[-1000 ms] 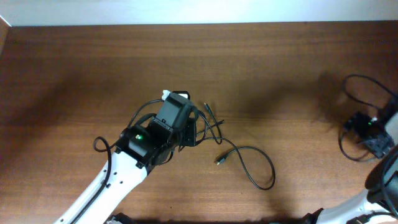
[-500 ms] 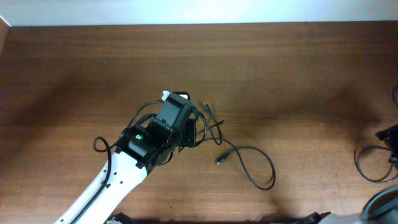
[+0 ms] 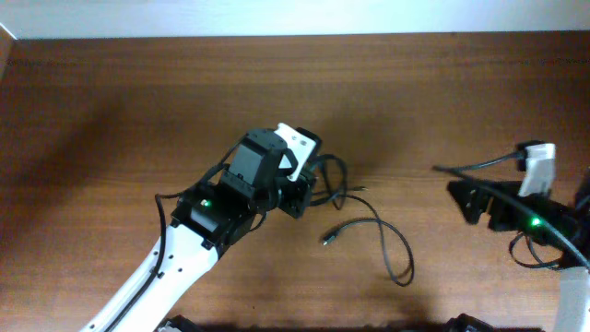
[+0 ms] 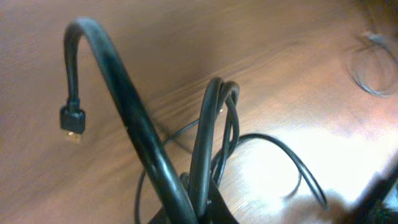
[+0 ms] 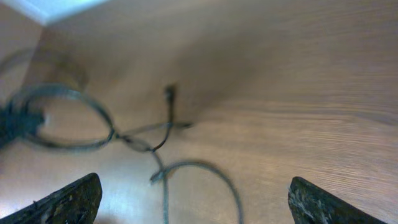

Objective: Untangle cables

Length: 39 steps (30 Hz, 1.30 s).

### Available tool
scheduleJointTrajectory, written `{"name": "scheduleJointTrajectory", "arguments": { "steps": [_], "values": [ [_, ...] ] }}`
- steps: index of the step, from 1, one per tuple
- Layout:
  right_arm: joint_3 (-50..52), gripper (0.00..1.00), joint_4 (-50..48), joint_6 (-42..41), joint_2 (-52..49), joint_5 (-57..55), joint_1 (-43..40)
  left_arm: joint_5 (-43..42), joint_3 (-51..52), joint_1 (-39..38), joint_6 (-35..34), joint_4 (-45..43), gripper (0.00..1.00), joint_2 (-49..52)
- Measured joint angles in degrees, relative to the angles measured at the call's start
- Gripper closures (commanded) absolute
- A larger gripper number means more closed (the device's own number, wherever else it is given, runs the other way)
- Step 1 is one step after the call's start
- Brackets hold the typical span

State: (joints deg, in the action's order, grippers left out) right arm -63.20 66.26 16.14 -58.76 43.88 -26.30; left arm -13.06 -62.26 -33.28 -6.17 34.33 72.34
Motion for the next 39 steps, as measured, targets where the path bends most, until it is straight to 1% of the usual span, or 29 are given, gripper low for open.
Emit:
{"name": "scheduleJointTrajectory", "arguments": {
  "steps": [2,3,4,7,9,10,11,12,13,17,18,19,21,23,24,25,28,29,30,31,33,39],
  "values": [
    [0.0,0.09,2.1,3.3,0.0,0.0,5.9,-11.1,0.0,0.0,10.0,-1.4,1.0,0.0],
    [0.0,0.1,3.2,5.3,0.0,0.4,9.3,-15.8,0.0,0.0,13.7,-1.4,1.0,0.0],
    [0.0,0.11,3.6,6.4,0.0,0.9,11.6,-18.5,0.0,0.0,15.8,-1.4,1.0,0.0],
    [0.0,0.18,4.7,8.0,0.0,2.4,18.6,-22.5,0.0,0.0,18.5,-1.4,1.0,0.0],
    [0.0,0.27,5.3,8.3,0.0,3.6,23.6,-25.2,0.0,0.0,19.8,-1.4,1.0,0.0],
    [0.0,0.38,5.3,8.3,0.0,4.1,25.8,-26.8,0.0,0.0,20.6,-1.4,1.0,0.0],
    [0.0,0.44,5.4,8.5,0.0,4.1,27.7,-27.5,0.0,0.0,21.0,-1.4,1.0,0.0],
    [0.0,0.48,5.3,8.5,0.0,4.3,31.0,-28.2,0.0,0.0,21.4,-1.4,1.0,0.0],
    [0.0,0.48,5.2,8.5,0.0,4.3,32.2,-28.7,0.0,0.0,21.5,-1.4,1.0,0.0],
    [0.0,0.46,4.7,8.5,0.0,2.3,33.1,-33.7,0.0,0.0,21.6,-1.3,1.0,0.0],
    [0.0,0.41,4.6,8.5,0.0,1.4,33.1,-34.4,0.0,0.0,21.6,-0.7,1.0,0.0],
    [0.0,0.4,4.5,8.5,0.0,0.6,33.1,-34.7,0.0,0.0,21.6,0.5,1.0,0.0],
    [0.0,0.4,3.9,7.8,0.0,-2.4,33.1,-32.1,0.0,0.0,21.7,4.5,1.0,0.0],
    [0.0,0.47,3.5,7.4,0.0,-4.1,33.1,-30.9,0.0,0.0,21.7,5.3,1.0,0.0],
    [0.0,0.47,3.5,7.0,0.0,-4.5,33.1,-31.1,0.0,0.0,21.7,5.3,1.0,0.0],
    [0.0,0.43,3.5,7.1,0.0,-4.5,33.1,-31.3,0.0,0.0,21.7,5.3,1.0,0.0],
    [0.0,0.44,3.8,9.9,0.0,-1.2,33.1,-34.7,0.0,0.0,21.7,1.8,1.0,0.1],
    [0.0,0.47,3.8,10.9,0.0,-0.2,33.1,-36.2,0.0,0.0,21.7,1.1,1.0,0.1],
    [0.0,0.63,3.8,11.5,0.0,0.3,33.1,-37.0,0.0,0.0,21.7,1.1,1.0,0.1],
    [0.0,0.73,3.8,12.6,0.0,1.1,33.1,-38.7,0.0,0.0,21.7,1.1,1.0,0.1],
    [0.0,0.83,3.8,12.7,0.0,1.5,33.1,-40.0,0.0,0.0,21.7,1.1,1.0,0.1],
    [0.0,0.84,3.8,12.8,0.0,1.7,33.1,-35.9,0.0,0.0,20.8,2.3,1.0,0.1]
  ]
}}
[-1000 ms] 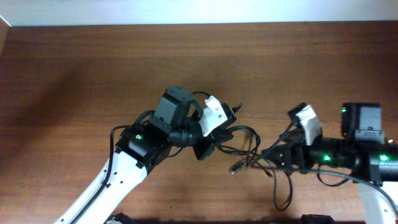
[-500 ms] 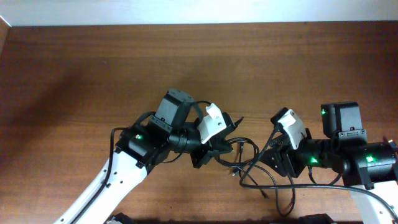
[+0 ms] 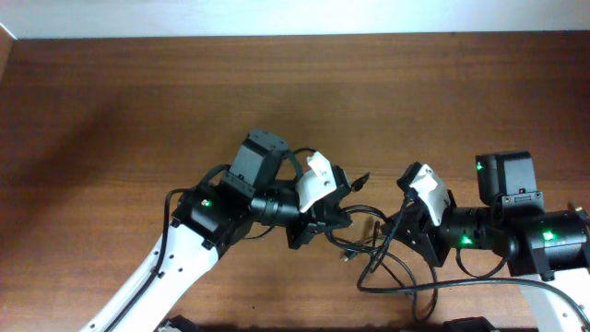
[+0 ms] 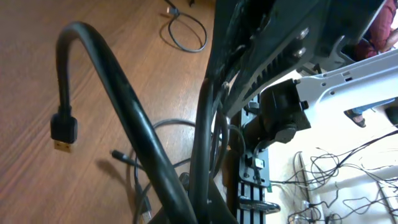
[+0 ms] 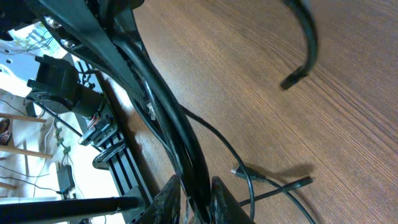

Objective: Untangle cables

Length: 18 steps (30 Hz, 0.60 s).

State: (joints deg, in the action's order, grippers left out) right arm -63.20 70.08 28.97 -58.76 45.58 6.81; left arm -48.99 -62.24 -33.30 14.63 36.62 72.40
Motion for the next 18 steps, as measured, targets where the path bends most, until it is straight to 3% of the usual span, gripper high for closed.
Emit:
{"name": "scheduleJointTrajectory", "arguments": {
  "steps": [1,4,5,6,8,9,11,13,16,17,18],
  "values": [
    [0.0,0.96,0.0,0.0,0.0,0.0,0.0,0.2,0.0,0.0,-0.3,0.2,1.0,0.0],
    [0.0,0.96,0.1,0.2,0.0,0.2,0.0,0.4,0.0,0.0,-0.7,0.5,0.99,0.0],
    [0.0,0.96,0.1,0.2,0.0,0.2,0.0,0.4,0.0,0.0,-0.7,0.5,0.76,0.0],
    [0.0,0.96,0.1,0.2,0.0,0.2,0.0,0.4,0.0,0.0,-0.7,0.5,0.42,0.0],
    [0.0,0.96,0.0,-0.4,0.0,0.2,0.0,0.6,0.0,0.0,-1.0,0.5,0.21,0.0],
    [0.0,0.96,0.0,-0.8,0.0,0.2,0.0,0.6,0.0,0.0,-1.3,0.5,0.21,0.0],
    [0.0,0.96,0.1,-2.6,0.0,-0.1,0.0,0.6,0.0,0.0,-1.4,0.5,0.42,0.0],
    [0.0,0.96,0.2,-3.6,0.2,-0.3,0.0,0.7,0.0,0.0,-1.5,0.8,0.55,0.0],
    [0.0,0.96,-0.1,-3.7,2.0,-0.3,0.0,1.0,0.0,0.2,-1.7,0.9,0.9,0.0],
    [0.0,0.96,-0.2,-3.7,3.1,-0.7,0.0,0.9,0.0,0.9,-1.9,1.1,0.9,0.0],
    [0.0,0.96,-0.2,-3.5,3.8,-1.0,0.0,0.0,0.0,2.0,-2.3,1.1,0.81,0.0]
  ]
}}
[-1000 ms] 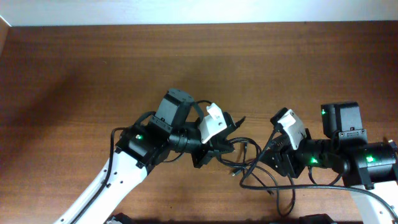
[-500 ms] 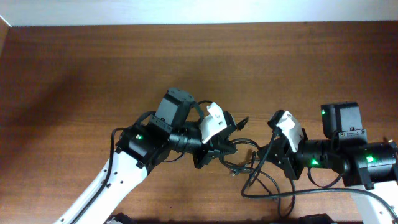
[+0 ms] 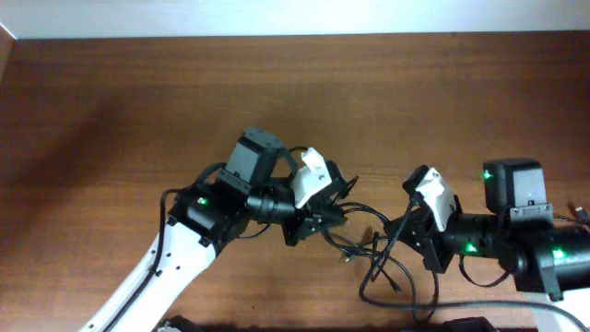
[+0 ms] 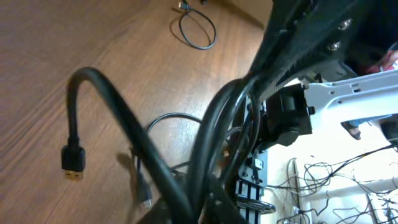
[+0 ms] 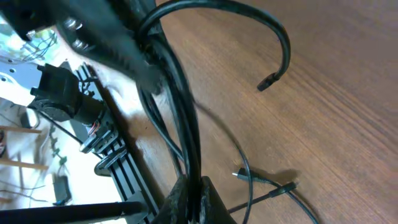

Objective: Untangle cables

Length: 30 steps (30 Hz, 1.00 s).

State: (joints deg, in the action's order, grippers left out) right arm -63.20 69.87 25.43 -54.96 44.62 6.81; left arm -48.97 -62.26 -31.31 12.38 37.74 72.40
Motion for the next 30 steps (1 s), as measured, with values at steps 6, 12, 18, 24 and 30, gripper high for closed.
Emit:
{"name": "scheduleJointTrajectory", "arguments": {
  "steps": [6,12,18,24,30],
  "values": [
    [0.0,0.96,-0.2,0.1,1.2,-3.7,0.0,-11.1,0.0,6.3,-0.9,0.0,0.86,0.0],
    [0.0,0.96,-2.6,-0.3,1.2,1.0,0.0,-11.4,0.0,6.7,-1.2,0.7,0.53,0.0],
    [0.1,0.96,-12.5,-7.8,1.2,6.5,0.0,-9.9,0.0,6.7,-0.4,3.0,0.42,0.0],
    [0.1,0.96,-14.0,-10.5,1.2,14.2,0.0,-9.3,0.0,6.7,1.9,3.2,0.05,0.0],
    [0.1,0.96,-11.0,-10.5,1.2,15.5,0.0,-3.3,0.0,6.9,2.1,2.4,0.01,0.0]
  ]
}}
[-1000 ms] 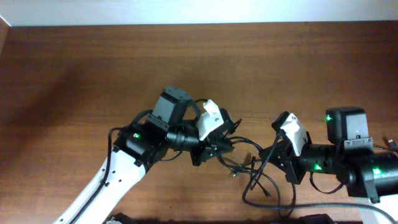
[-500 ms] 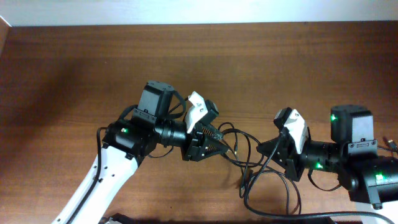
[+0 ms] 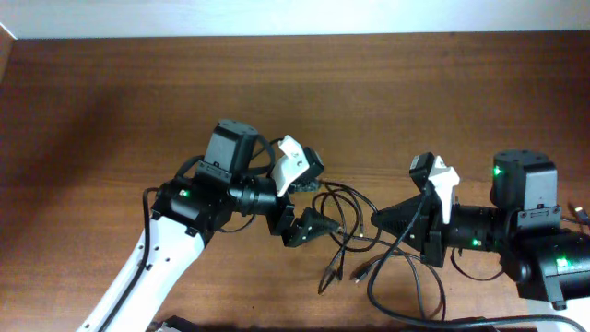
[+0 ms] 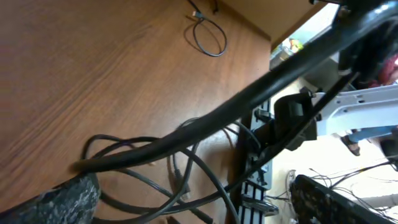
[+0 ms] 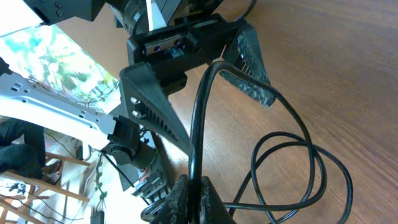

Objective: Untangle cables

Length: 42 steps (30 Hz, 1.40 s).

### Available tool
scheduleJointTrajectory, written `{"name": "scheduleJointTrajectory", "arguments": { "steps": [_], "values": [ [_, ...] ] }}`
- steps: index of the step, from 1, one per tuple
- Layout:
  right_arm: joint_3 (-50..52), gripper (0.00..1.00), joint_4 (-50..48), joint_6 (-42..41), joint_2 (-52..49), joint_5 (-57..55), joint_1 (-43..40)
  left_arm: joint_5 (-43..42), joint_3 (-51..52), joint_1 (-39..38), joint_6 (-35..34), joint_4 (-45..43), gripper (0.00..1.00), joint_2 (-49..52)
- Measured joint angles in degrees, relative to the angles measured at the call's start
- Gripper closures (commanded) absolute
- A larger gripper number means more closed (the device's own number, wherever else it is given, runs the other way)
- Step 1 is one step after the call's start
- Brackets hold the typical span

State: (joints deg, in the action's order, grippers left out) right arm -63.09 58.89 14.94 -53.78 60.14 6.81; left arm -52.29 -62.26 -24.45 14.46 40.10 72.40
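A tangle of black cables (image 3: 343,226) lies mid-table, with two plugs (image 3: 328,273) at its near side. My left gripper (image 3: 308,205) stands open just left of the tangle and holds nothing. In the left wrist view its fingers (image 4: 62,199) are spread wide, and a thick black cable (image 4: 249,99) runs slantwise across above thin loops (image 4: 180,180). My right gripper (image 3: 395,221) is shut on that thick cable (image 5: 198,124). The cable rises from the shut jaws (image 5: 193,190) towards the left gripper's pads (image 5: 249,59). Thin loops (image 5: 292,168) lie beside it.
The brown wooden table (image 3: 111,92) stretches bare to the left and back. A small thin cable loop (image 4: 209,38) lies apart, far across the table in the left wrist view. The two arms face each other closely over the tangle. Beyond the table edge stands the rig's frame (image 5: 118,134).
My left gripper has opened and let go of the cable bundle, and sits a little further left. The right gripper keeps its hold on the thick cable, and the loops now lie spread on the table.
At first my left gripper alone held the bundle up, and the right gripper was open far to the right. Then the right gripper was shut on the thick cable beside the left one. Both still held a moment later. Now only the right holds.
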Motion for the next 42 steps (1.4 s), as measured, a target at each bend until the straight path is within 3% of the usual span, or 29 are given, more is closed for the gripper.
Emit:
{"name": "scheduleJointTrajectory", "arguments": {
  "steps": [42],
  "values": [
    [0.0,0.96,2.2,-0.2,-0.3,5.0,0.0,1.6,0.0,0.5,-1.9,-0.5,0.01,0.0]
  ]
}}
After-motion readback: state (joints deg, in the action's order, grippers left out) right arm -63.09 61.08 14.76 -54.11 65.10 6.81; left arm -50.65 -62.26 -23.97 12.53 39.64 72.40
